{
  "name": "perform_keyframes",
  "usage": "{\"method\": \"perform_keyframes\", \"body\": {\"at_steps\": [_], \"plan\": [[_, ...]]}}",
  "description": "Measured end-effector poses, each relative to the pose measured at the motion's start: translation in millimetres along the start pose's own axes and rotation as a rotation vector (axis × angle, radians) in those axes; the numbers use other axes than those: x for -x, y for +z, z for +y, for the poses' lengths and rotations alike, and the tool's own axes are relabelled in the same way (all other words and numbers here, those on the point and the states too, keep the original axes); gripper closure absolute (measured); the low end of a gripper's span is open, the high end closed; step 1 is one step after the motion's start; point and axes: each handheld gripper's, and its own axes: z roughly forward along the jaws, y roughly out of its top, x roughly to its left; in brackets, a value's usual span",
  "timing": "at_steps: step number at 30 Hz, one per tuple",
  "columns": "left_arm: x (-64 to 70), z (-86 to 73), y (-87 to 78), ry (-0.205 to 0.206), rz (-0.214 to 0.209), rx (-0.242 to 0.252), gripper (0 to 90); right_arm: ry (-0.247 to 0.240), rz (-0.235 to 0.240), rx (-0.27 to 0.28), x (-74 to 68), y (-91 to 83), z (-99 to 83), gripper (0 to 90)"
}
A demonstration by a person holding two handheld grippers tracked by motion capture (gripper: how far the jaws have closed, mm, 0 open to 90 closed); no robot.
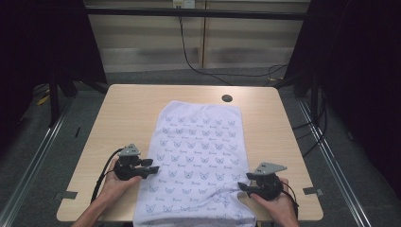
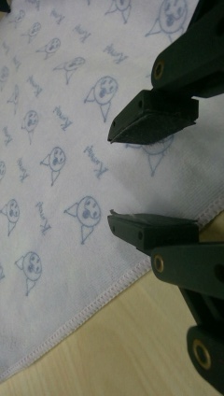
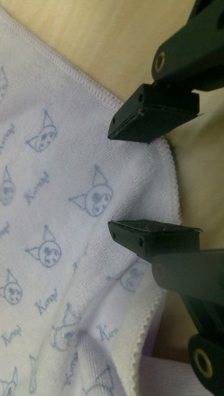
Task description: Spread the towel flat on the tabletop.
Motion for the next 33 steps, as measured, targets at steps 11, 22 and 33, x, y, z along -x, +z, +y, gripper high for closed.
{"method": "perform_keyframes", "body": {"at_steps": [11, 22, 33], "plan": [[44.1, -30.9, -31.5, 0.049, -0.105, -0.063, 58.6, -0.002, 0.140, -0.024, -36.8, -26.0, -19.2, 49.1], [-6.8, 29.7, 7.4, -0.014, -0.008, 0.018, 60.3, 0.018, 0.081, 0.100, 13.9, 28.4, 53.0, 49.1], [-11.6, 20.8, 21.8, -0.001, -0.009, -0.002, 58.4, 0.043, 0.074, 0.041, 21.0, 69.9, 66.9, 48.7]]}}
